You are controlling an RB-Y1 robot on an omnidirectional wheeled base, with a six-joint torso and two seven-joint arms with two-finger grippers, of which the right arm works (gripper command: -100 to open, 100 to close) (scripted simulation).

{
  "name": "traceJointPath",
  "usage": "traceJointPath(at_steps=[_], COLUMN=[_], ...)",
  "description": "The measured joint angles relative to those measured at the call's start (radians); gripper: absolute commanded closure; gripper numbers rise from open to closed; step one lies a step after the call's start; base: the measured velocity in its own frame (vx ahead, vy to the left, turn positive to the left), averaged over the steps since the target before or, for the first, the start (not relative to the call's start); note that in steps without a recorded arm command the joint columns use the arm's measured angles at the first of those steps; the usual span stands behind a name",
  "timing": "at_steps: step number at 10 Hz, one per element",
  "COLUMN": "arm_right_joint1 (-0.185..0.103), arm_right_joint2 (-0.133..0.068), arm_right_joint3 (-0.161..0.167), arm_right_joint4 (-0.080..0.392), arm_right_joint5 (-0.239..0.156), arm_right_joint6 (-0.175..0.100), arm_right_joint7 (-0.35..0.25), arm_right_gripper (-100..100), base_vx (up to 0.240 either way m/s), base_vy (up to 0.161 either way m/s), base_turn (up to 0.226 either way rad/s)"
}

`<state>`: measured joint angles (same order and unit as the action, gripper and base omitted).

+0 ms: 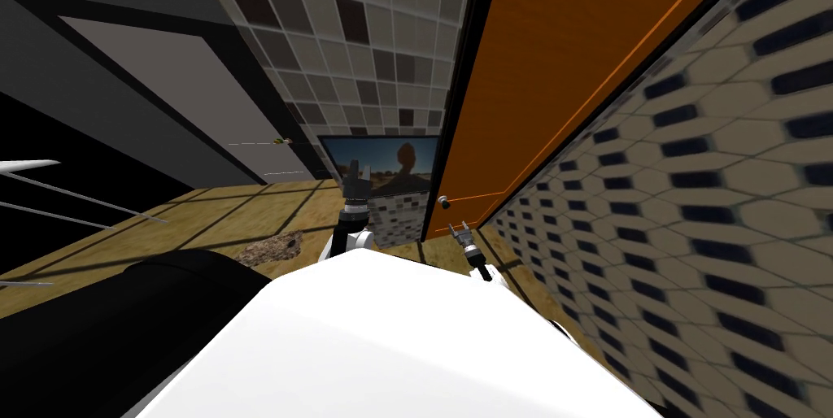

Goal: Pull the door open

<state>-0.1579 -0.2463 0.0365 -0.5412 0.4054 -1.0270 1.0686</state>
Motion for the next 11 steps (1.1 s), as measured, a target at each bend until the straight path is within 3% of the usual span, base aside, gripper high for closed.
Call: traceJointPath(at_steps=[1, 5, 7, 8, 11], arm_right_joint1=[-0.001, -0.049, -0.056, -0.058, -0.057], arm_right_joint2=[0.0, 0.058, 0.084, 0.085, 0.083], arm_right_joint3=[0.0, -0.029, -0.039, -0.04, -0.039], arm_right_joint4=[0.002, 0.052, 0.051, 0.052, 0.051], arm_right_joint5=[0.0, -0.019, -0.026, -0.026, -0.025], arm_right_joint6=[-0.001, 0.03, 0.053, 0.054, 0.053], arm_right_joint7=[0.002, 0.066, 0.092, 0.095, 0.092], arm_right_gripper=[-100, -100, -100, 100, 100], base_vx=[0.118, 0.185, 0.13, -0.023, -0.014], base_vy=[0.032, 0.01, -0.022, 0.003, 0.007], base_turn=[0.05, 0.087, 0.105, -0.036, -0.007])
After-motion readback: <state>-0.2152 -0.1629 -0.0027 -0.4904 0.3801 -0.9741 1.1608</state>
